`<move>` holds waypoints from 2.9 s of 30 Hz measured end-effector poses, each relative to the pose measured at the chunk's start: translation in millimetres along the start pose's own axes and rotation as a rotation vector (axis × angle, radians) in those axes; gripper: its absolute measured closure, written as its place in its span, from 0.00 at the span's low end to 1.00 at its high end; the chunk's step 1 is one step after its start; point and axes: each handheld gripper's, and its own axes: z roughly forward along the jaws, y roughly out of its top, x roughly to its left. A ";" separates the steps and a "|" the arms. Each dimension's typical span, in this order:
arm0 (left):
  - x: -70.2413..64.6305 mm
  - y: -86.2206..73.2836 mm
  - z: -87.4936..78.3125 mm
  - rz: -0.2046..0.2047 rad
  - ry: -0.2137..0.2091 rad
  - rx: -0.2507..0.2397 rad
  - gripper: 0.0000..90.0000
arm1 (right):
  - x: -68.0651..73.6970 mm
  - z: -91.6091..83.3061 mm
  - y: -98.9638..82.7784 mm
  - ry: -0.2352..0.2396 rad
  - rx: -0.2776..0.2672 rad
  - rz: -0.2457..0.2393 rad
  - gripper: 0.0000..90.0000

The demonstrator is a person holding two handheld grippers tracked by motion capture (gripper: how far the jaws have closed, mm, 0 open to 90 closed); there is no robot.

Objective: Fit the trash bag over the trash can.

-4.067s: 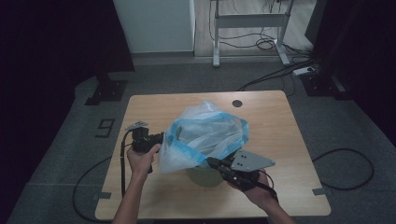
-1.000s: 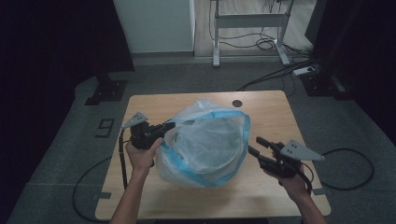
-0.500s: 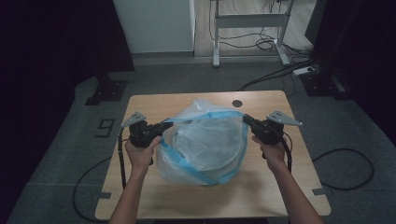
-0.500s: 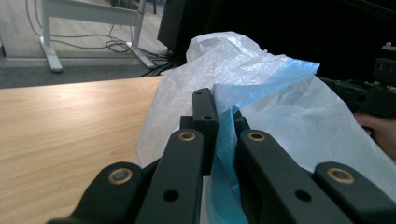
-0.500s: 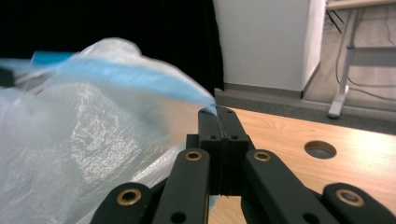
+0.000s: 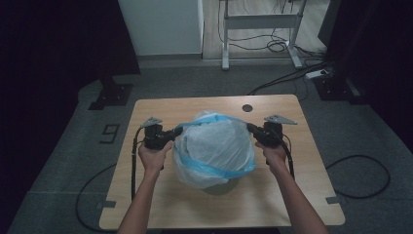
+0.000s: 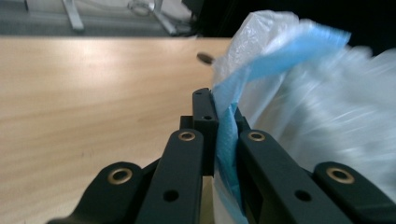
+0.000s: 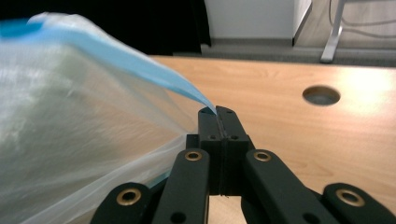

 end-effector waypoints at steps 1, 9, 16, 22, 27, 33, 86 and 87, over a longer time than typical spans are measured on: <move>1.9 -2.2 2.6 -0.009 0.004 0.013 0.99 | 0.7 1.7 -0.9 -0.004 0.009 -0.002 0.99; 10.3 -19.1 5.3 -0.048 -0.014 0.043 0.99 | -0.7 6.5 -13.0 -0.019 0.062 0.011 0.99; 5.9 -22.0 0.0 -0.030 -0.031 0.023 0.99 | -4.5 -5.0 -18.4 -0.038 -0.001 0.027 0.80; 2.9 -20.6 -2.7 -0.018 -0.037 0.008 0.99 | 1.5 -44.5 -6.5 -0.039 -0.122 -0.004 0.60; 0.8 -20.5 -6.2 -0.015 -0.031 -0.009 0.99 | 16.8 -76.6 -2.6 -0.024 -0.178 -0.058 0.51; 0.6 -19.8 -11.9 -0.015 -0.029 -0.022 0.99 | 21.6 -102.5 -0.4 0.030 -0.190 -0.080 0.49; -4.2 -37.3 -33.0 -0.008 -0.062 0.004 0.99 | 99.8 -110.7 -120.0 0.345 -0.027 -0.304 0.99; -3.9 -38.3 -36.1 -0.007 -0.064 0.000 0.99 | 100.2 -111.5 -122.0 0.351 -0.026 -0.310 0.99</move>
